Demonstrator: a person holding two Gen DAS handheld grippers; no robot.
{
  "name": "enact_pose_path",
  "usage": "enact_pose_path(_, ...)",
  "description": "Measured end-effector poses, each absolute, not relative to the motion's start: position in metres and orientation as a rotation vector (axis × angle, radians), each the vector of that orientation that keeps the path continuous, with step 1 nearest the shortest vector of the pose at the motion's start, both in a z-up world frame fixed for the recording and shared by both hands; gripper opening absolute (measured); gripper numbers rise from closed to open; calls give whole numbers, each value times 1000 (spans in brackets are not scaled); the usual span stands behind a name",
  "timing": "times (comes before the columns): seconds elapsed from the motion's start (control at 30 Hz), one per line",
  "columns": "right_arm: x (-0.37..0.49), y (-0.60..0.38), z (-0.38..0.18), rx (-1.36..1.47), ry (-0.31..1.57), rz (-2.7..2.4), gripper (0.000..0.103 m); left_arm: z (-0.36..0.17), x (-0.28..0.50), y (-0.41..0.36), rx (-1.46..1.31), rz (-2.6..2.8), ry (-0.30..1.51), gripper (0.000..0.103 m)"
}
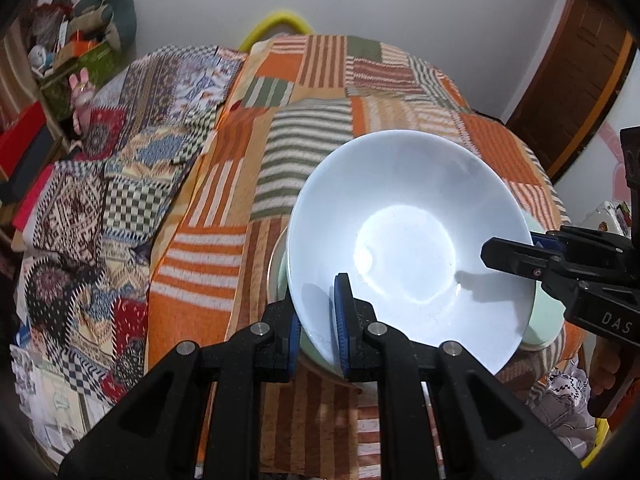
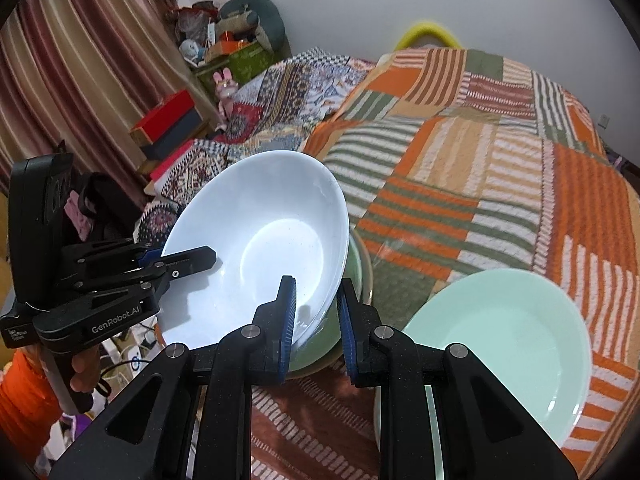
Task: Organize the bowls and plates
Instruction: 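Lower the white bowl with the left tool into the nested bowls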
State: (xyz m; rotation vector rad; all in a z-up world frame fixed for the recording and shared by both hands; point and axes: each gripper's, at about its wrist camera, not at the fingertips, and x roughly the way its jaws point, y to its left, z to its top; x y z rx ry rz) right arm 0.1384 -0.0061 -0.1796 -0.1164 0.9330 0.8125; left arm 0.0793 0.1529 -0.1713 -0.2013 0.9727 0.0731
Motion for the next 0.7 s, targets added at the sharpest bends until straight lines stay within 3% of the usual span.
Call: enact_pose_path(0.7, 140, 15, -214, -169, 1034, 820, 19, -208, 81, 170, -252, 124, 1022, 15)
